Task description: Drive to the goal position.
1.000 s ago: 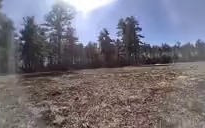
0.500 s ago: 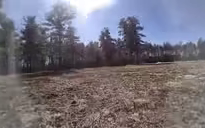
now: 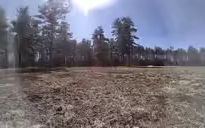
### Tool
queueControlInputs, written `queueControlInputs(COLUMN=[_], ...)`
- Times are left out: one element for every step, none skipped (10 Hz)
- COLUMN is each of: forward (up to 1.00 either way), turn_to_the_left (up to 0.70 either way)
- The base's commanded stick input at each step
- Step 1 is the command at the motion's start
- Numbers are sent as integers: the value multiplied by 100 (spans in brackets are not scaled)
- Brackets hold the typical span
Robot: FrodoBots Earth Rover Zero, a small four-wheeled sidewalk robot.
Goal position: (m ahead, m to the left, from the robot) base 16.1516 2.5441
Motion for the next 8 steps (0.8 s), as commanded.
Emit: queueControlInputs(forward=[70, 70, 70, 70, 70, 70, 70, 70], turn_to_the_left=[-35, -35, -24, -3, 0, 0, 0, 0])
